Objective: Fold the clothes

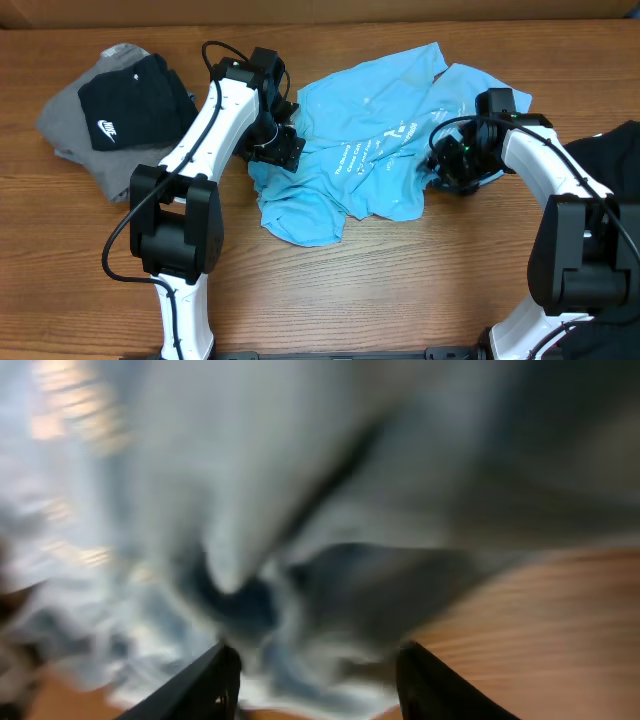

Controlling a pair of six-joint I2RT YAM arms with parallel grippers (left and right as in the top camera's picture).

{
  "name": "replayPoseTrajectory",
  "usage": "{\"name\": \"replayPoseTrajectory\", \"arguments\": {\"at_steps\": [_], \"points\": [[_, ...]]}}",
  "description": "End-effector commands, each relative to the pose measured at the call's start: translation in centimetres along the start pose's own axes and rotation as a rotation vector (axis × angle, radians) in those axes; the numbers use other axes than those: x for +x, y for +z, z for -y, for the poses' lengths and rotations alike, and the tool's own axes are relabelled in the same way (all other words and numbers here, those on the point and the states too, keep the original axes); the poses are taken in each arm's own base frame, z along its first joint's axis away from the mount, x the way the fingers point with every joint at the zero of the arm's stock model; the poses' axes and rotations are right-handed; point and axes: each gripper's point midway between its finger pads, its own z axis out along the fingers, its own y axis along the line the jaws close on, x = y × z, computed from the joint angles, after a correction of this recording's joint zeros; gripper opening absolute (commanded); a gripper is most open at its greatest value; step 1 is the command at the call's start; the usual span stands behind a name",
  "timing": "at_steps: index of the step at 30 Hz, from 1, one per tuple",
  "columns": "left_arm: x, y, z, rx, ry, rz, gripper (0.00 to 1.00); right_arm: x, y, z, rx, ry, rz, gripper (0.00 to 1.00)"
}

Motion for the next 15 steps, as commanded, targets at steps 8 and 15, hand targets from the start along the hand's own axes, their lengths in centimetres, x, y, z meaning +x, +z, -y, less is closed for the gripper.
{"name": "replayPoseTrajectory", "arguments": {"at_steps": [8,15], "points": [[0.1,0.4,-0.1,0.006,-0.015,-0.009,0.85,-0.2,1.5,2.7,0.099,0.031,0.051,0.32],[0.2,0.4,-0.1,0.006,-0.015,-0.013,0.87,-1.2,0.6,1.4,0.037,-0.022,0.067,0.04]]}}
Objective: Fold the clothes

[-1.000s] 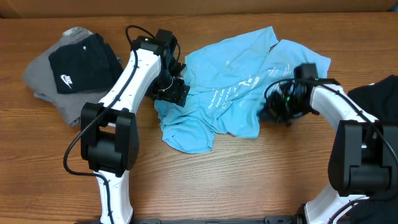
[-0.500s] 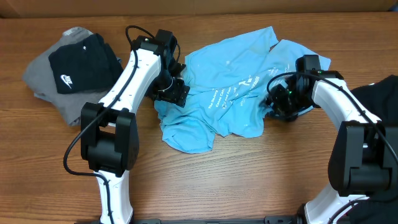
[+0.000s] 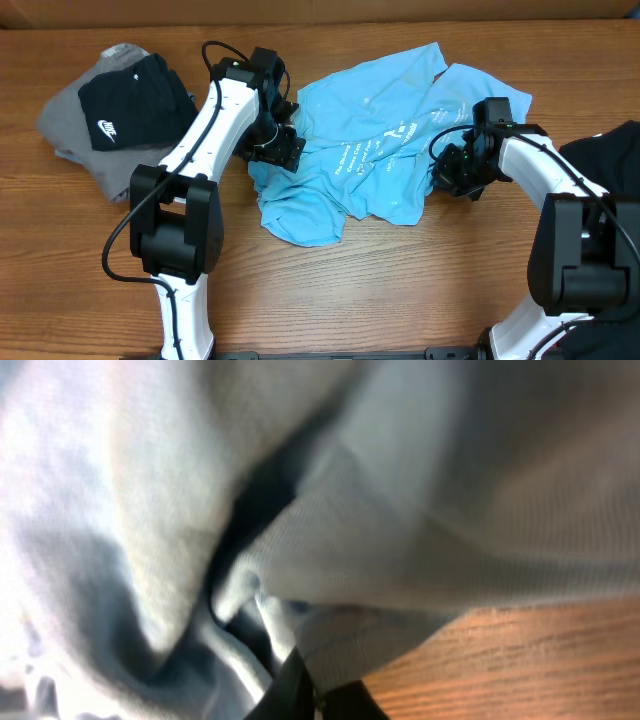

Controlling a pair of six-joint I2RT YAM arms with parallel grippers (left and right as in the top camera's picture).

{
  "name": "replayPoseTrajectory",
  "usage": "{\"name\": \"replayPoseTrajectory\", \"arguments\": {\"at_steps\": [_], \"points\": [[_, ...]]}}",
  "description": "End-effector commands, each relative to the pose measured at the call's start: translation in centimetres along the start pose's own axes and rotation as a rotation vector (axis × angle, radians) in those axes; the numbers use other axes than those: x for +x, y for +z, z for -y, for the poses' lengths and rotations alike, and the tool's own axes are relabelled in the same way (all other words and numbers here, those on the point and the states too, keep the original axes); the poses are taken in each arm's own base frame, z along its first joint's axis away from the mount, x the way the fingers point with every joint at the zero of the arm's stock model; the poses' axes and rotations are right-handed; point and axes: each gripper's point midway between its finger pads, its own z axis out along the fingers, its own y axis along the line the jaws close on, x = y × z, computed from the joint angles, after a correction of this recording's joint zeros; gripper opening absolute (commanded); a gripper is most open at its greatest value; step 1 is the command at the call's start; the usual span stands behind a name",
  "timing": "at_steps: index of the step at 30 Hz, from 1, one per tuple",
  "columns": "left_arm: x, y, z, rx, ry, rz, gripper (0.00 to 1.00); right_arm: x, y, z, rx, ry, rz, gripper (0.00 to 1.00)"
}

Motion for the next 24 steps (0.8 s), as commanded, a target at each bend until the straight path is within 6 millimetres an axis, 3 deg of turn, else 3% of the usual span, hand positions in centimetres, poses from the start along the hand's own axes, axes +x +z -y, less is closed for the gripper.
{"name": "replayPoseTrajectory", "arguments": {"at_steps": [1,4,9,13,17,18,19,20,24], "points": [[0.3,0.4,-0.1,0.006,-0.016,-0.018,0.86,-0.6,-1.4,-0.2,-0.006,-0.003,0.009,0.04],[0.7,0.4,0.0,0.008,-0.018,-0.034,0.86,-1.2,-4.5,2.1,0.118,0.040,0.045,0.04],[1.0,0.4,0.0,0.009,-0.005,-0.048,0.86,-0.5,-13.0,6.7,0.404,0.099,0.125,0.04],[1.0,0.4,0.0,0.009,-0.006,-0.047,0.86,0.9,-19.3,8.6,0.498,0.164,0.205,0.04],[1.1,0.4,0.0,0.009,-0.007,-0.051,0.86,2.1,-22.9,9.8,0.503,0.249,0.282,0.05],[1.2,0.3,0.0,0.010,-0.007,-0.055,0.86,2.2,-23.3,10.1,0.498,0.264,0.294,0.27],[1.3,0.3,0.0,0.010,-0.008,-0.059,0.86,2.4,-23.7,10.4,0.490,0.282,0.302,0.64],[1.4,0.3,0.0,0.010,-0.009,-0.063,0.86,2.5,-24.0,10.7,0.483,0.310,0.308,0.80],[1.5,0.3,0.0,0.010,-0.009,-0.066,0.86,2.2,-24.0,10.8,0.424,0.351,0.302,0.89]]}}
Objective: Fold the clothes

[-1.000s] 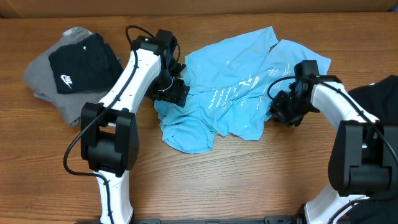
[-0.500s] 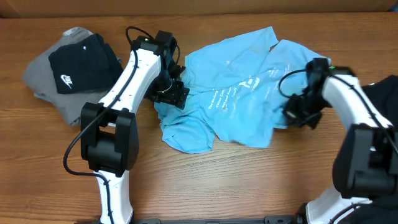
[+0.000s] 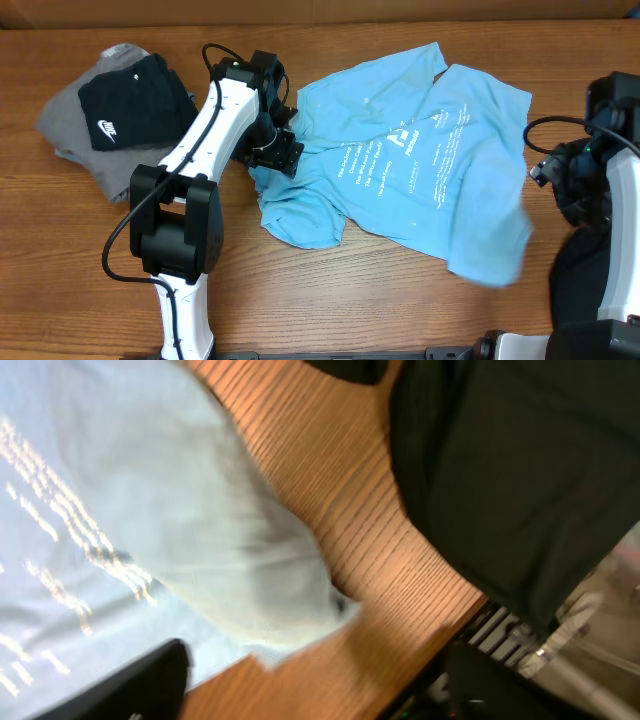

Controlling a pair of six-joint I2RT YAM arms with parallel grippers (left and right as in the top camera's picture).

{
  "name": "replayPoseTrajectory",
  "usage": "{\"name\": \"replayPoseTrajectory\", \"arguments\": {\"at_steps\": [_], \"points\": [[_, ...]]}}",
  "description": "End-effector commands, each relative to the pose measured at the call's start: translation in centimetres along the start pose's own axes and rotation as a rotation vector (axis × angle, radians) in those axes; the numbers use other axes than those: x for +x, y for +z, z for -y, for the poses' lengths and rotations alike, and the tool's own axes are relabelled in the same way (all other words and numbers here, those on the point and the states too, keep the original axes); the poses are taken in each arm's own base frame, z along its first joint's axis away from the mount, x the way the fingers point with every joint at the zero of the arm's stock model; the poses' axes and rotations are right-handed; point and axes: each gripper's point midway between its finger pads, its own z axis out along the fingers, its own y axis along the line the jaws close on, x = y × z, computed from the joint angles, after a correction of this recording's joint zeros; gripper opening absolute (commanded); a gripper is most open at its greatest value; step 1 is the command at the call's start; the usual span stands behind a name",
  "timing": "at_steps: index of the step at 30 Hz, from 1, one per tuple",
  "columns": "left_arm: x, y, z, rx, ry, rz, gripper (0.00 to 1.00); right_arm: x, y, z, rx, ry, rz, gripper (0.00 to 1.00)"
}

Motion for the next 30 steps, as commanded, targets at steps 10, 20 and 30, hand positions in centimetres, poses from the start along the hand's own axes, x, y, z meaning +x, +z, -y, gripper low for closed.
{"name": "replayPoseTrajectory", "arguments": {"at_steps": [10,20,30], "points": [[1.2,1.6,-1.3,-0.058,-0.122,-0.051,0.84,-0.5,-1.1,-5.0,-0.299,-0.137,-0.016,0.91],[4.6,7.0,-1.9,-0.064,-0.255,-0.144,0.57,-0.4,-1.2,-5.2,-0.314,-0.141,-0.019,0.93],[6.4,0.5,-5.3,-0.160,-0.436,-0.086,0.04,-0.7,-1.2,-5.8,-0.339,-0.135,-0.013,0.96]]}}
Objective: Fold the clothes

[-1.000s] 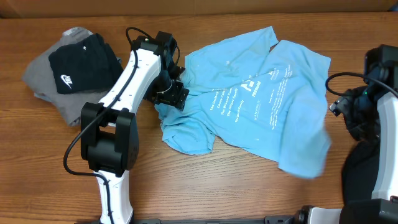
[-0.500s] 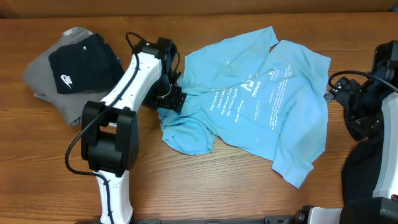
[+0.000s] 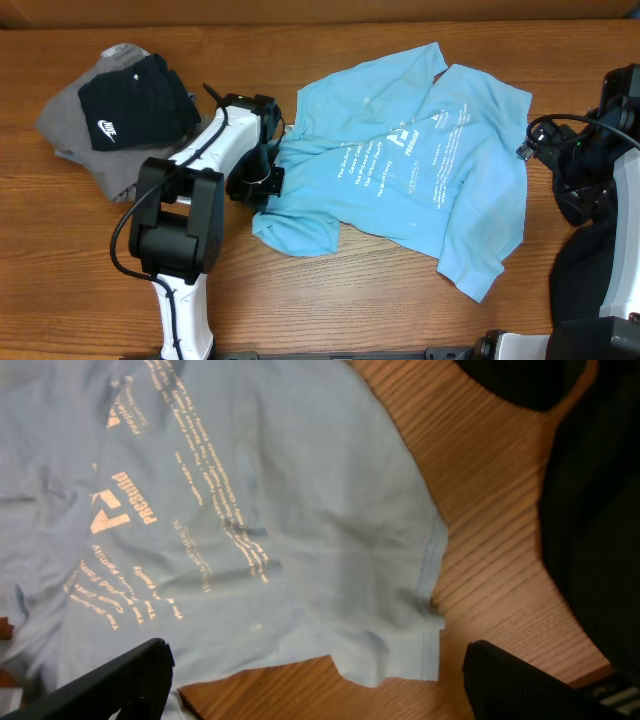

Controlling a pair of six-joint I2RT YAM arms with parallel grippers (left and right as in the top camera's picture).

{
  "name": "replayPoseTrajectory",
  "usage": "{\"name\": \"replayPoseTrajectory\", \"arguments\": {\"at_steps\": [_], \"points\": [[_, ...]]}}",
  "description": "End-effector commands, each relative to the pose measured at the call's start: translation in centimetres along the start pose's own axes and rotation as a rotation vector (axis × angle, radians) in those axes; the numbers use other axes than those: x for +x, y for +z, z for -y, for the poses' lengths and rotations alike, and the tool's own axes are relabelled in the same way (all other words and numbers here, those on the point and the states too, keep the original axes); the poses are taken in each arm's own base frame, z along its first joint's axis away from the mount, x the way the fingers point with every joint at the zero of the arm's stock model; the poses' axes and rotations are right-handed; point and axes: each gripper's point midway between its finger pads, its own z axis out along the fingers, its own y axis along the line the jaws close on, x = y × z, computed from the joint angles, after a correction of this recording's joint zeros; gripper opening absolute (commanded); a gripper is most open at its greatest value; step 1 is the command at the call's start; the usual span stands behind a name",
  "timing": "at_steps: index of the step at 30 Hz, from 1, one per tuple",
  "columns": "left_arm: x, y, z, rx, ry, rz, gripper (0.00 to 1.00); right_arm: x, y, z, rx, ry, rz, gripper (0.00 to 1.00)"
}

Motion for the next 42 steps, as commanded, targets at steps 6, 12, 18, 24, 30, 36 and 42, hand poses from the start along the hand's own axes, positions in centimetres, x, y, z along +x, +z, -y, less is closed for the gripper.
{"name": "replayPoseTrajectory", "arguments": {"at_steps": [6,12,18,24,30,36,42], "points": [[4.2,-12.3,-11.0,-0.080,-0.359,0.299,0.04,-0.1,1.2,-0.5,-0.021,0.022,-0.031,0.96],[8.5,-14.6,-14.4,-0.054,-0.478,0.335,0.15,0.2,5.1,0.1,0.006,0.071,-0.089,0.95],[8.9,-14.8,-14.0,-0.046,-0.452,0.331,0.32,2.3,10.2,0.6,0.009,0.076,-0.206,0.88],[8.8,-14.8,-13.8,-0.043,-0.448,0.335,0.41,6.4,14.4,-1.6,-0.131,-0.089,-0.314,0.83],[8.3,-14.9,-12.8,0.015,-0.391,0.349,0.42,8.9,19.0,-2.4,-0.126,-0.075,-0.279,0.71],[8.1,-15.0,-12.1,0.047,-0.338,0.352,0.43,10.0,21.3,-3.0,-0.161,-0.027,-0.256,0.54],[7.7,-15.1,-11.4,0.085,-0.305,0.364,0.44,8.5,19.7,-2.8,-0.144,-0.072,-0.221,0.04]]}}
